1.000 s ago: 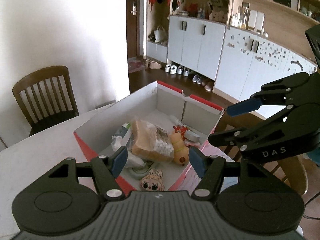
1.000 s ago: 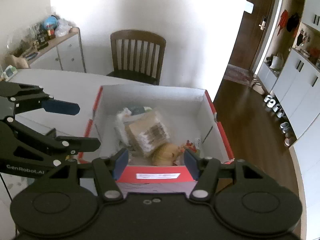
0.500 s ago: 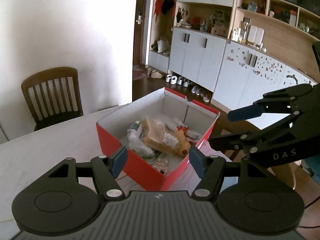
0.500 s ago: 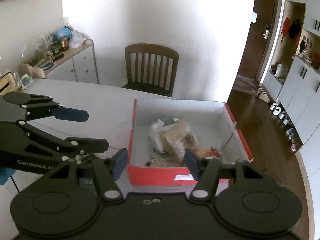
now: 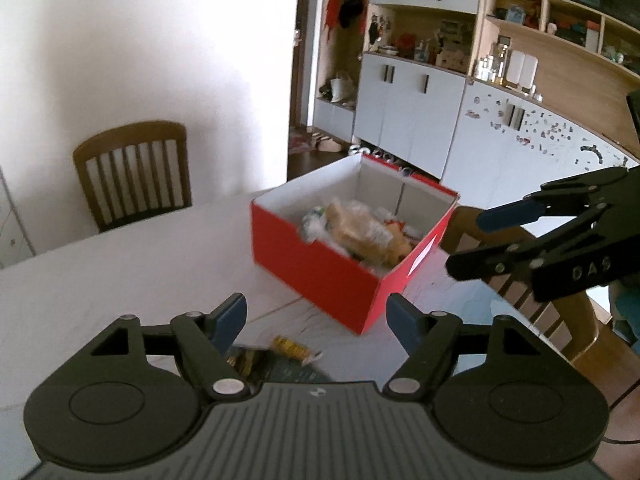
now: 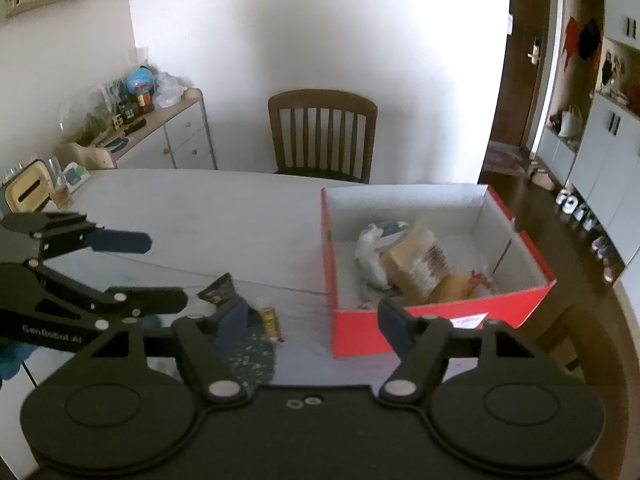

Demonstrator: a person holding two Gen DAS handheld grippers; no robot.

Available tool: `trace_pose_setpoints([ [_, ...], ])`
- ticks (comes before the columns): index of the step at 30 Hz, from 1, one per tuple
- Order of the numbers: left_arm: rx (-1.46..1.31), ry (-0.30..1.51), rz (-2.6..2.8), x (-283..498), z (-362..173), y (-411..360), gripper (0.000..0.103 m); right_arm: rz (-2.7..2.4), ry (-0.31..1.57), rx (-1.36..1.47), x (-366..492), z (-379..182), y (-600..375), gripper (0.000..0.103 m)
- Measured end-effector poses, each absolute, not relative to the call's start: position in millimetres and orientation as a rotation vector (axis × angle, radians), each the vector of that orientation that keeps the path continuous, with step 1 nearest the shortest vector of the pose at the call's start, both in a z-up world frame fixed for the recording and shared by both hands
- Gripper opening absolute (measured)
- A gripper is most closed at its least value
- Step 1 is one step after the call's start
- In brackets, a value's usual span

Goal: Organize objects
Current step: 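Lift both tools out of the box and return to the placemat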

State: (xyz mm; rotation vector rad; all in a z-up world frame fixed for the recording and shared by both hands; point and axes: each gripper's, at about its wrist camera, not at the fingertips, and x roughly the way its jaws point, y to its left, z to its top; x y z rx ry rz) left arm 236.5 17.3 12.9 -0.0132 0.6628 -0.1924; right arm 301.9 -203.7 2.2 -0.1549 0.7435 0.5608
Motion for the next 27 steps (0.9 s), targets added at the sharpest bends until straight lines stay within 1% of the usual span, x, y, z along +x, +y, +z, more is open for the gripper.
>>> trace_pose_setpoints([
  [8, -0.027, 0.704, -0.164, 207, -11, 43, 0.080, 0.573, 0.752, -0.158, 282, -16, -178, 0.081],
  [10, -0.033, 0.714, -0.159, 203, -18, 48, 0.083, 0.578, 0.755, -0.170, 278, -22, -171, 0.082],
  [14, -0.058, 0.734, -0.144, 200, -31, 60, 0.086, 0.584, 0.763, -0.189, 273, -35, -159, 0.084],
  [15, -0.062, 0.739, -0.140, 201, -35, 62, 0.088, 0.583, 0.769, -0.189, 273, -38, -157, 0.084],
  [18, -0.072, 0.744, -0.120, 204, -46, 70, 0.103, 0.578, 0.789, -0.195, 275, -50, -150, 0.084],
  [27, -0.052, 0.792, -0.097, 244, -80, 79, 0.103, 0.571, 0.858, -0.212, 300, -89, -136, 0.082],
])
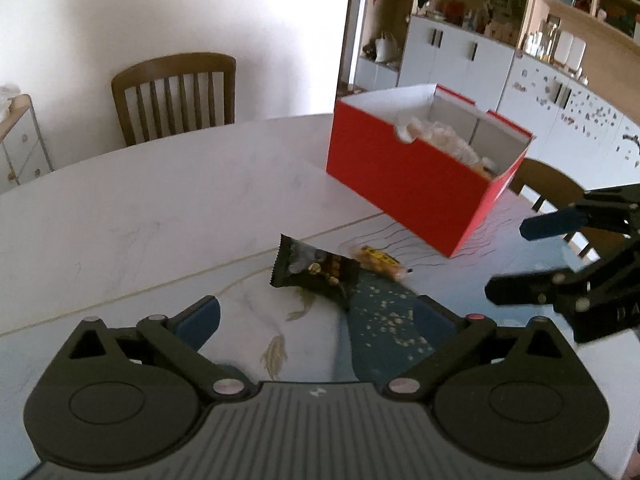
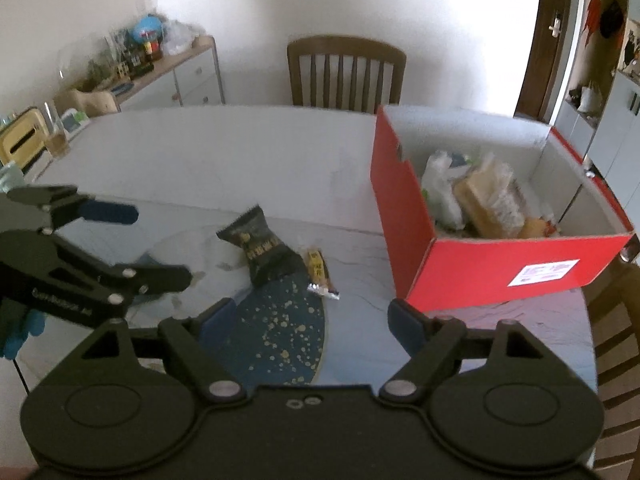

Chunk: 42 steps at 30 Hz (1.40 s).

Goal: Organize objects
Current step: 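Grasp the black snack packet with the left tool while the right tool grasps the yellow snack bar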

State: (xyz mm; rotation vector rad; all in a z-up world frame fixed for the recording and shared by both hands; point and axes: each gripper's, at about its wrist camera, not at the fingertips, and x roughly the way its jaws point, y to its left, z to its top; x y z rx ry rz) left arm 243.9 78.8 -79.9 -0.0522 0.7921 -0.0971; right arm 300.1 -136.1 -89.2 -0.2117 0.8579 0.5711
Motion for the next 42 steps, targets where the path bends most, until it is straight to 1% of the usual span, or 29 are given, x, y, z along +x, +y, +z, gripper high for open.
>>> trace_pose_setpoints([
  [7, 0.008, 0.847, -0.115, 287, -113, 75, 0.103, 0.607, 0.914, -0.270, 318, -123, -123, 0.079],
  [16, 0.036, 0.864, -0.135, 323, -132, 66, 0.103, 0.629, 0.930, -0.347, 342, -146, -108, 0.075],
  [21, 0.040, 0.870, -0.122, 333, -139, 70, 0.103, 0.642, 0.928, -0.385, 349, -155, -100, 0.068],
  [23, 0.043, 0.870, -0.113, 335, -141, 73, 0.103, 0.646, 0.927, -0.399, 352, -158, -97, 0.062],
  [28, 0.032, 0.855, -0.109, 338, -144, 81, 0.103, 0.647, 0.936, -0.398, 361, -163, -93, 0.056],
  [33, -0.002, 0.842, -0.125, 338, -143, 86, 0.102, 0.659, 0.929, -0.386, 366, -165, -92, 0.054],
  [35, -0.009, 0.846, -0.141, 338, -143, 86, 0.096, 0.664, 0.930, -0.375, 367, -165, -93, 0.051],
  [37, -0.012, 0.855, -0.159, 338, -144, 85, 0.086, 0.664, 0.934, -0.359, 368, -165, -94, 0.048],
  [38, -0.016, 0.857, -0.165, 339, -145, 85, 0.083, 0.665, 0.936, -0.352, 369, -165, -95, 0.045],
  [40, -0.034, 0.858, -0.179, 338, -145, 85, 0.072, 0.664, 0.931, -0.353, 368, -165, -96, 0.043],
  [41, -0.040, 0.859, -0.184, 338, -144, 85, 0.068, 0.664, 0.930, -0.351, 367, -165, -96, 0.040],
  [42, -0.044, 0.860, -0.190, 338, -144, 85, 0.062, 0.663, 0.929, -0.351, 367, -164, -96, 0.039],
])
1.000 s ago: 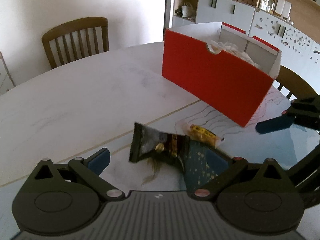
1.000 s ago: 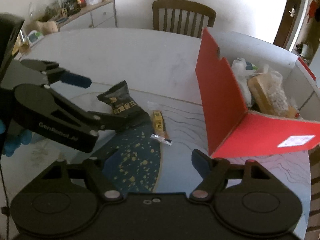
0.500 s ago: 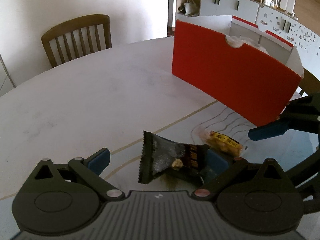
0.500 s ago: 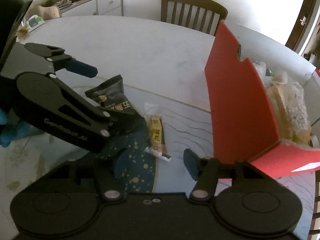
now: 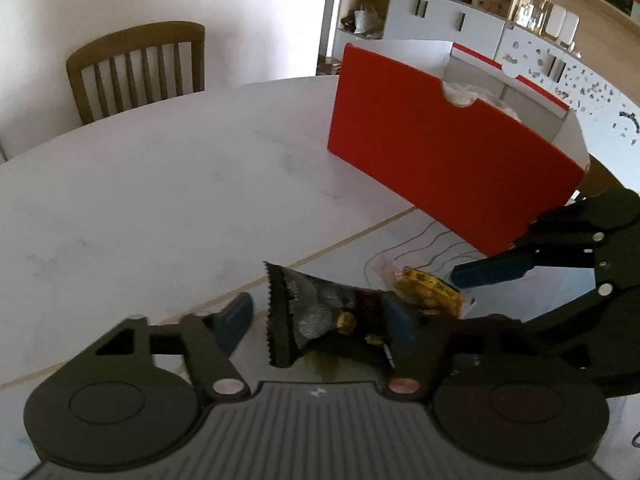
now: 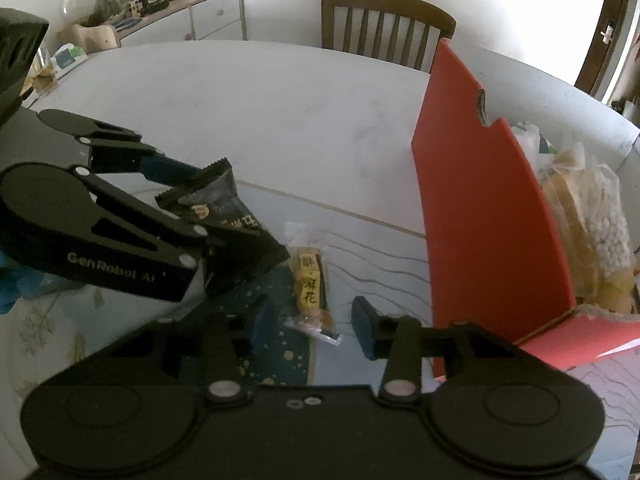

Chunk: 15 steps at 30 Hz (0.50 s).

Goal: Organize objects
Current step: 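Grasp the black snack packet with the left tool while the right tool grasps the yellow snack bar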

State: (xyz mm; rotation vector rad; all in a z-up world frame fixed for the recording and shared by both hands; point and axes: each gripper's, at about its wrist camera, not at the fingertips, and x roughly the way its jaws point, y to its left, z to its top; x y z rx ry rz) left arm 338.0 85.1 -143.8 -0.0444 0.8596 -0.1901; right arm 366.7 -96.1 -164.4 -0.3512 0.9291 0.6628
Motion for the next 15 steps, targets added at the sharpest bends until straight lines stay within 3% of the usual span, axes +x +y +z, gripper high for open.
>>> trace_pose_setpoints([
  [1, -0.046, 0.860, -0.195, 338, -144, 84, 0.056, 0.664, 0.929, -0.352, 366, -164, -96, 0.036],
  [4, -0.041, 0.857, -0.198, 335, -141, 84, 0.050, 0.662, 0.927, -0.362, 365, -164, -94, 0.032],
  [8, -0.063, 0.866, -0.185, 332, -139, 86, 0.049, 0.638, 0.933, -0.364, 366, -162, -92, 0.024],
  [15, -0.150, 0.882, -0.154, 313, -132, 92, 0.047, 0.592, 0.947, -0.308, 359, -154, -100, 0.023],
])
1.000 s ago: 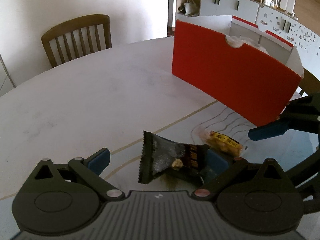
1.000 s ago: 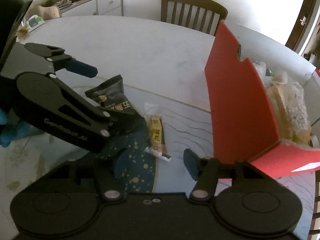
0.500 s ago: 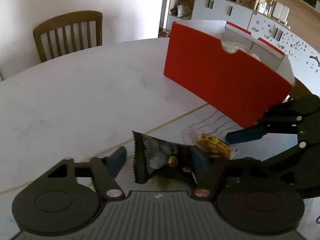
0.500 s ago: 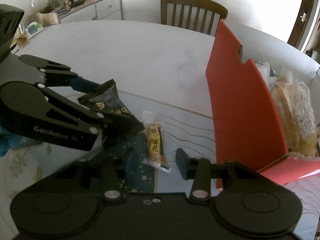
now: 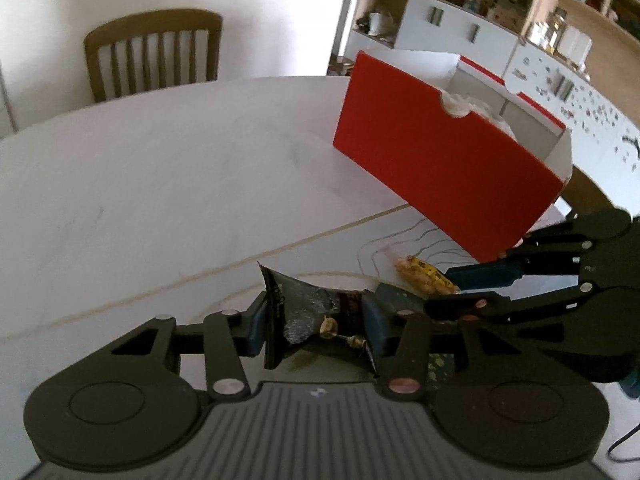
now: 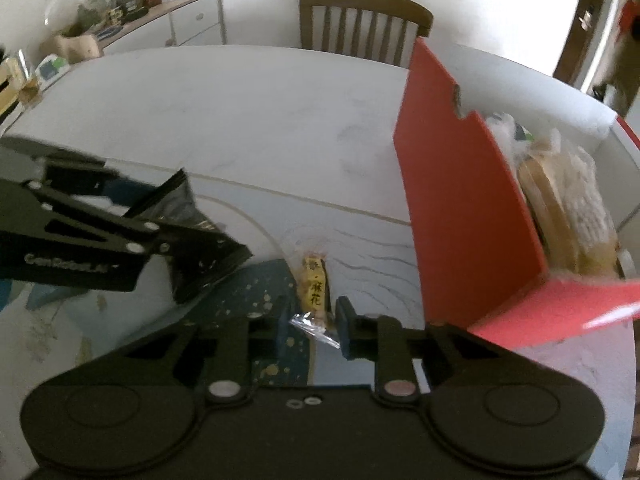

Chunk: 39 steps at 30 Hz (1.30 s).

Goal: Organize objects
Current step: 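Grasp the black snack packet with the left tool while the right tool grasps the yellow snack bar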

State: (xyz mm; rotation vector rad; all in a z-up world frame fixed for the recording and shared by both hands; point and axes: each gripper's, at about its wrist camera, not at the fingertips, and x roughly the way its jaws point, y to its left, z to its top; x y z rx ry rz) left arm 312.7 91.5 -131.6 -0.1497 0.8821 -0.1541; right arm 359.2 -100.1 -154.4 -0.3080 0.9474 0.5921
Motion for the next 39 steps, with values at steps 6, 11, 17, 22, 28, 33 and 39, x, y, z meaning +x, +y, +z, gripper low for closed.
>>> trace_pose_setpoints([
  [6, -0.218, 0.880, -0.149, 291, -120, 92, 0.046, 0.600, 0.927, -0.270, 341, -133, -107, 0.018],
  [11, -0.225, 0.861, -0.164, 273, -105, 88, 0.045, 0.612, 0.885, -0.268, 322, -114, -115, 0.015],
  [17, -0.245, 0.850, -0.170, 251, -97, 84, 0.034, 0.614, 0.913, -0.268, 317, -120, -129, 0.015],
  [22, -0.256, 0.868, -0.155, 239, -104, 82, 0.033, 0.620, 0.936, -0.232, 323, -126, -130, 0.017],
  [28, -0.290, 0.877, -0.142, 237, -115, 84, 0.036, 0.627, 0.966, -0.219, 331, -138, -123, 0.022],
  [33, -0.227, 0.852, -0.161, 227, -114, 76, 0.070, 0.633, 0.970, -0.213, 332, -140, -119, 0.023],
  [39, -0.112, 0.833, -0.220, 225, -115, 60, 0.083, 0.638, 0.975, -0.213, 335, -138, -120, 0.025],
])
